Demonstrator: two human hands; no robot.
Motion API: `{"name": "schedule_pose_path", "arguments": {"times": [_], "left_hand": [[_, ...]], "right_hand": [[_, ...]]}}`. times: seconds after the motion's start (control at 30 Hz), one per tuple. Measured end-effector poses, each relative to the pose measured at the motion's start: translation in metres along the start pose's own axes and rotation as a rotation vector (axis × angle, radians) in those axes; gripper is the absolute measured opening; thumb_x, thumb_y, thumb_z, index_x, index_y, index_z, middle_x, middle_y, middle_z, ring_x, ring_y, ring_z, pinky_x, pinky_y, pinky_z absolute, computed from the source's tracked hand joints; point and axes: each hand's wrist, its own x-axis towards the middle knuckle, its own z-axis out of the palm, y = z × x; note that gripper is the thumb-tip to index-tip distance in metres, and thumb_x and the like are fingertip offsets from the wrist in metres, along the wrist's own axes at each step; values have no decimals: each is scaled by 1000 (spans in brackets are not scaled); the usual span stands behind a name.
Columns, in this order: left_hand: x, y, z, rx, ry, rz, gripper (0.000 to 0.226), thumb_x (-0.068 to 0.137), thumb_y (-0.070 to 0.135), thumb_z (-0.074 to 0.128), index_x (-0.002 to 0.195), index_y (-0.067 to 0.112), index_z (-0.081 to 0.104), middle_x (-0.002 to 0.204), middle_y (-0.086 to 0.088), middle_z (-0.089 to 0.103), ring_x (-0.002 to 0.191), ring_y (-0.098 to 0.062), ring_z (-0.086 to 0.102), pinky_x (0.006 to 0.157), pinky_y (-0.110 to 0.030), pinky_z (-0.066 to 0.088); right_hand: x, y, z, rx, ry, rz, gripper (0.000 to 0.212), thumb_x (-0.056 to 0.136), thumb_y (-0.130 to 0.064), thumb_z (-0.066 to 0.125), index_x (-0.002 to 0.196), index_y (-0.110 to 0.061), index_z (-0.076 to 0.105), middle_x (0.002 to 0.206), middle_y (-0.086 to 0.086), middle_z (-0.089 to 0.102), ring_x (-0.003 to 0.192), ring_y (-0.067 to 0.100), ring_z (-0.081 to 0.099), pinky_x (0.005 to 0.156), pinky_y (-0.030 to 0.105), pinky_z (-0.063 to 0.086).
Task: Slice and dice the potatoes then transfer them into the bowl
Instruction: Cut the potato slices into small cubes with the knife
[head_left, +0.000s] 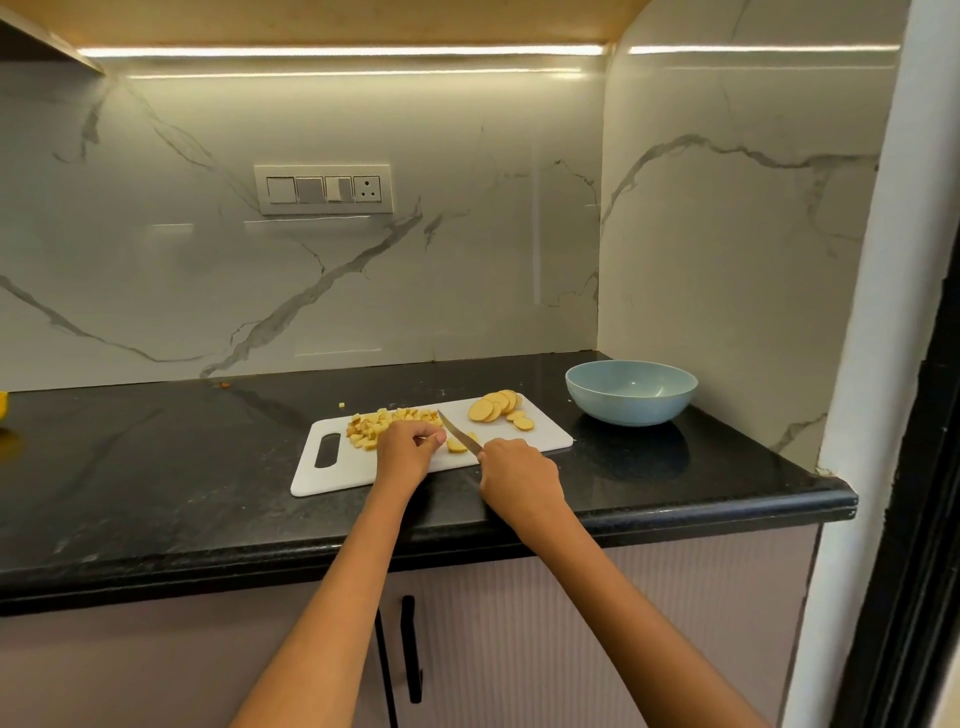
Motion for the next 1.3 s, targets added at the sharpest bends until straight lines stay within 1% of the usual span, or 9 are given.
{"name": "schedule_pose_path", "arguments": {"times": [0.17,0.53,0.7,0.8,0.9,0.97,1.07,1.2,1.3], "left_hand": [[-2,1,0,35,-42,-12,19,80,11,70,97,4,72,102,-10,70,84,-11,53,72,-22,38],[0,0,0,68,-58,-22,19,80,10,70,98,4,72,101,-12,70,82,-10,51,71,-22,38],[0,1,0,47,-57,-35,18,79,10,72,95,3,73,98,-11,71,80,-10,52,63,-18,39],[-2,2,1,57,-53,-25,17,79,9,71,95,4,73,99,-11,71,81,-10,53,70,-22,39],[-2,1,1,76,-39,-12,18,80,9,70,96,4,73,100,-10,71,82,-10,52,71,-21,38],[-1,0,1,84,-35,-10,18,79,10,71,96,3,73,101,-11,71,84,-13,55,73,-22,40],[0,0,3,87,-25,-3,18,79,11,71,96,3,73,101,-11,70,86,-15,57,75,-22,41],[0,1,3,158,-26,53,18,82,13,69,97,4,72,101,-10,70,80,-12,52,74,-21,39],[2,1,7,244,-24,116,18,86,8,62,101,4,71,106,-10,68,93,-18,58,77,-20,38]], "right_hand": [[0,0,0,-33,0,-19,25,98,-18,43,119,-8,53,112,11,59,98,24,59,77,30,43],[13,1,-4,-140,-47,-82,27,97,-13,43,122,-7,51,118,12,57,105,26,57,82,32,44],[14,-2,-2,-162,-63,-114,28,98,-11,40,123,-6,51,120,12,56,107,26,56,83,32,44],[20,5,-1,-29,-105,-42,24,97,-15,44,116,-6,54,105,12,58,95,23,57,77,31,44],[28,13,0,143,-125,34,25,96,-21,46,106,-3,61,87,8,55,80,20,53,69,29,42],[25,15,4,159,-85,47,24,96,-22,45,104,-5,60,91,9,58,84,22,56,69,29,41],[20,18,10,144,67,47,23,98,-21,43,109,-8,58,105,9,61,96,25,59,70,29,39],[28,21,14,265,163,71,24,100,-21,39,108,-10,58,102,8,64,90,20,60,69,28,43],[39,22,18,309,227,85,28,101,-23,35,110,-9,58,100,10,65,87,20,61,66,27,41]]}}
